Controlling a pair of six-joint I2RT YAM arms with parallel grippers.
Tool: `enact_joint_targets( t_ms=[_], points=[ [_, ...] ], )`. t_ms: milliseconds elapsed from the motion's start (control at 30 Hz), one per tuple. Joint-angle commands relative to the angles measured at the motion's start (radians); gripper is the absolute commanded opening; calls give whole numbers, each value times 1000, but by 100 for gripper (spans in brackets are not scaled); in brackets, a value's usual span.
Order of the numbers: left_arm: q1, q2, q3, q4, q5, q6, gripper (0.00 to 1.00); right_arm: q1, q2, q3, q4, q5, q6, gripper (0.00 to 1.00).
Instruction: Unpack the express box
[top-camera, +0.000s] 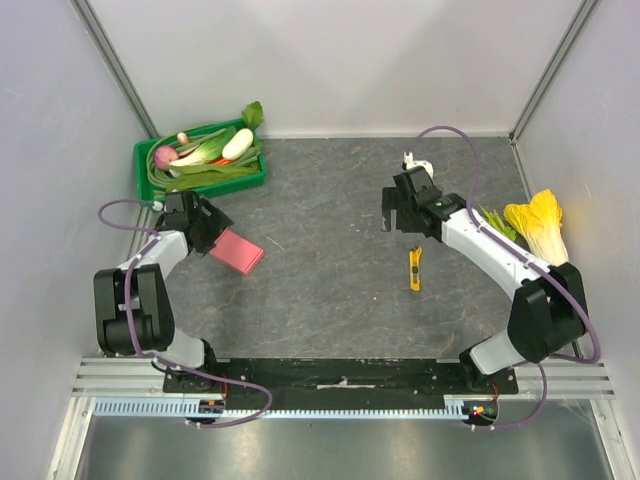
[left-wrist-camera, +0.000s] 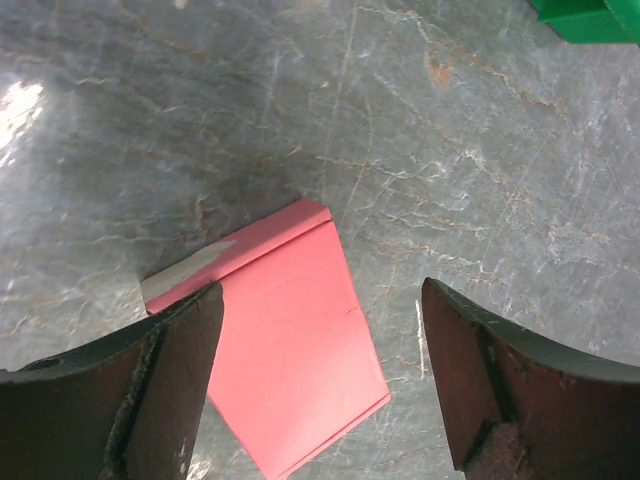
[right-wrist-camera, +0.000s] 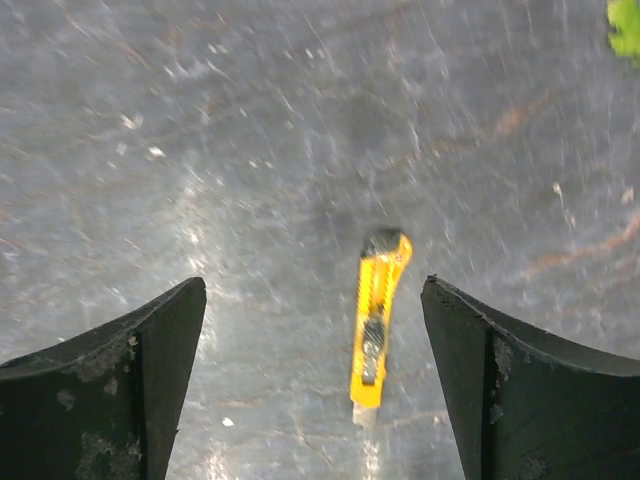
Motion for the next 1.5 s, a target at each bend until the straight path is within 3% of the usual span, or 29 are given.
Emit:
enact_joint_targets(
  t_ms=[0, 100, 333, 567, 767, 867, 1167, 1367, 1467],
  points=[
    [2, 79, 42, 8, 103, 32, 84, 1, 76, 100, 83, -63, -62, 94],
    [-1, 90, 39, 9, 134, 20, 82, 11, 116, 140, 120, -109, -57, 93],
    [-5, 130, 102, 97, 365, 93, 80, 48, 174, 170, 198, -174, -59, 92],
    [-2, -54, 131, -55, 47, 103, 81, 71, 207, 182, 242, -239, -80, 92],
    [0, -106, 35, -127, -50, -9, 81, 126, 294, 243, 299, -310, -134, 91],
    [-3, -93, -49, 8, 96, -17, 81, 149, 360, 284, 313, -356, -139, 89],
    [-49, 73, -33, 66, 307, 24, 81, 168, 406, 320, 319, -353, -145, 89],
    [-151, 193, 65, 86, 420, 83, 63, 169, 412, 309, 312, -292, -122, 86],
    [-208, 259, 128, 98, 469, 99, 61, 166, 417, 311, 305, -267, -119, 85]
  ],
)
